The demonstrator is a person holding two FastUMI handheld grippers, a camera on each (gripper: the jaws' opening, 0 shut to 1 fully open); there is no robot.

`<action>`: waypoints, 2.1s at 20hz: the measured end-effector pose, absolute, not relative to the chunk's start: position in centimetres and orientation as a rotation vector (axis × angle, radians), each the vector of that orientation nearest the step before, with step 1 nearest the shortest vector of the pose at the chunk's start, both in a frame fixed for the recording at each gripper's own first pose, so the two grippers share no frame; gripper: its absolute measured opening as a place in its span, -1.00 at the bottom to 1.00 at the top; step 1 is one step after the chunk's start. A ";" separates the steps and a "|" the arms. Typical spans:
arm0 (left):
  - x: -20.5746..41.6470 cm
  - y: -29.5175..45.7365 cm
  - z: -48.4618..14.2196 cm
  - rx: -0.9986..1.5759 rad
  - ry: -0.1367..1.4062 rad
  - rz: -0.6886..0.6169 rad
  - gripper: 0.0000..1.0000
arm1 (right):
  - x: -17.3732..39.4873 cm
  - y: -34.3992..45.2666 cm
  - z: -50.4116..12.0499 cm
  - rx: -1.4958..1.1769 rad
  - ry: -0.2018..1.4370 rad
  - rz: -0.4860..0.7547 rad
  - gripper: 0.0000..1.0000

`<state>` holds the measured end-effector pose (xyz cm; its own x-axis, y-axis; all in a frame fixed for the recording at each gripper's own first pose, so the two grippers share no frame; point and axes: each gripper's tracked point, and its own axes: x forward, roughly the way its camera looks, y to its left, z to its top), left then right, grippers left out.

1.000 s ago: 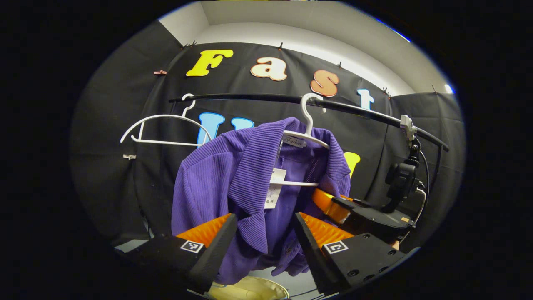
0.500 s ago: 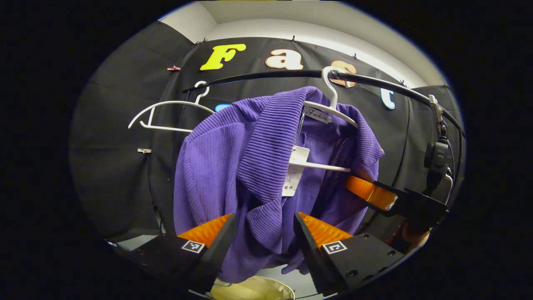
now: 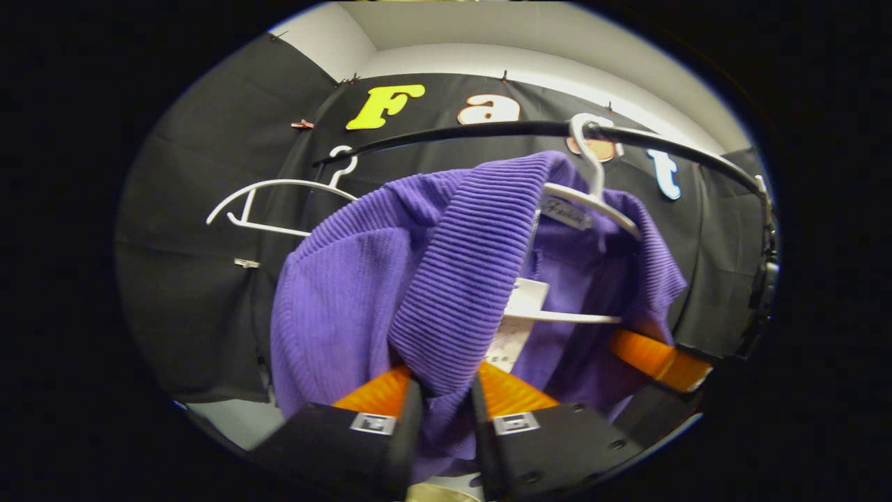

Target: Grasp the clothes on the hanger with both hands and then place them into the laundry hamper below.

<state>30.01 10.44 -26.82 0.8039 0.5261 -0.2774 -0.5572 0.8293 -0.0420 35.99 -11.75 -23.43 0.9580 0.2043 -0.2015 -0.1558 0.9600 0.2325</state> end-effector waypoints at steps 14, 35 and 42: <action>28.4 14.7 -22.3 -0.136 0.292 0.501 -0.91 | 37.4 -11.7 -23.3 0.598 0.305 0.502 -0.65; 27.6 25.5 -12.9 -0.064 0.181 0.501 -0.90 | 41.2 -15.1 -12.4 1.306 0.147 0.745 -0.67; 25.9 25.0 -21.6 -0.263 0.299 0.507 -0.90 | 42.0 -14.7 -13.6 1.347 0.173 0.705 -0.73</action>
<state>25.94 25.00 -21.60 0.8325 0.4349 -0.3433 -0.5110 0.8422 -0.1722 42.00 -14.72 -13.55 0.7842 0.5560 0.2756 -0.3645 0.0532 0.9297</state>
